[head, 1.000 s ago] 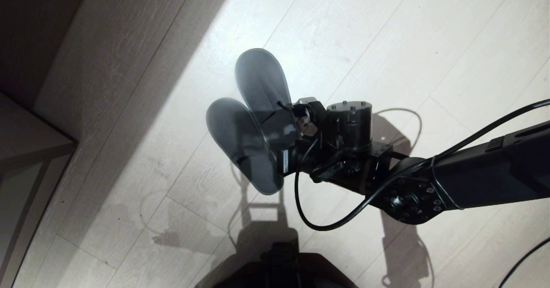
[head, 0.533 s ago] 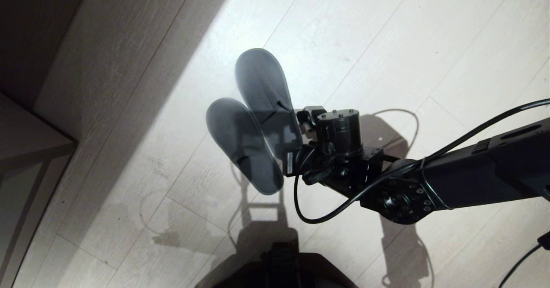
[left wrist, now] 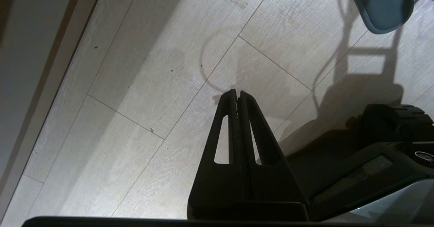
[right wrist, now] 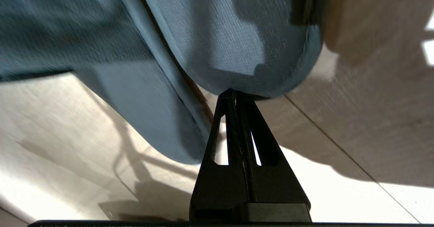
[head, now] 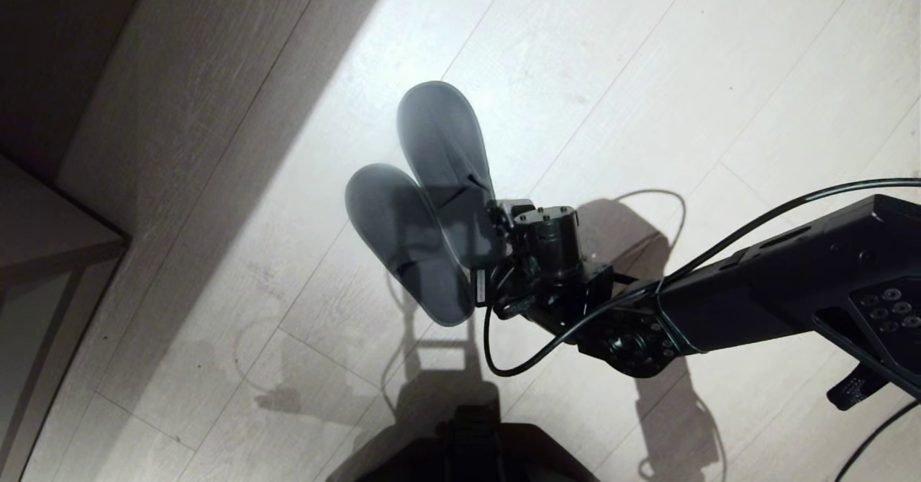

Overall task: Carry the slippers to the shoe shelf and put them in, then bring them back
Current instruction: Pick up the slippers on the floor

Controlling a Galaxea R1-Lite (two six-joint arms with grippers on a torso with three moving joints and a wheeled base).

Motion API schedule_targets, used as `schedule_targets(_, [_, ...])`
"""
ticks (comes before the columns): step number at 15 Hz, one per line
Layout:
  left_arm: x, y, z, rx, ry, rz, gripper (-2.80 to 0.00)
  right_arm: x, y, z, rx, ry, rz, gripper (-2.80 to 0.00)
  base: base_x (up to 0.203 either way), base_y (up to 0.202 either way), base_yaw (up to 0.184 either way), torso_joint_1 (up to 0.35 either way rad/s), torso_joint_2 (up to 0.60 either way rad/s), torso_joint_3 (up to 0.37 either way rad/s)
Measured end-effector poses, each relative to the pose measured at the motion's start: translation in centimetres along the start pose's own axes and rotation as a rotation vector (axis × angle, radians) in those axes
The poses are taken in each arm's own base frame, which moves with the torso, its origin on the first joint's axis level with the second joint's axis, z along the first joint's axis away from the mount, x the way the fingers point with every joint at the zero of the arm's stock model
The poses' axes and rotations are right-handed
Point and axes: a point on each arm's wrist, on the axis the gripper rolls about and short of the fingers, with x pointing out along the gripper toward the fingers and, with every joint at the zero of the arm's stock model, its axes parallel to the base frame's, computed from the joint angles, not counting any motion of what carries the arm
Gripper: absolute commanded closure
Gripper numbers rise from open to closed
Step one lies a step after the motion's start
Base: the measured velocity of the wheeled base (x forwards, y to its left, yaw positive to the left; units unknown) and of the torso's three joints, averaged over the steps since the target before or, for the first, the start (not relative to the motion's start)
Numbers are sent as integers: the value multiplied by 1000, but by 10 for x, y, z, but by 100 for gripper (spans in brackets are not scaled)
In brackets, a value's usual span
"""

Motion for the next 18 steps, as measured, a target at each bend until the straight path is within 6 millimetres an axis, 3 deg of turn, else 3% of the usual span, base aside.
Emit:
schedule_targets(11, [0, 0, 0, 0, 0, 0, 0, -18, -3, -14, -17, 35, -2, 0, 0, 0, 0, 0, 0, 0])
schedule_targets(18, [0, 0, 0, 0, 0, 0, 0, -12, -17, 32, -142, -252, -86, 0, 0, 0, 0, 0, 0, 0])
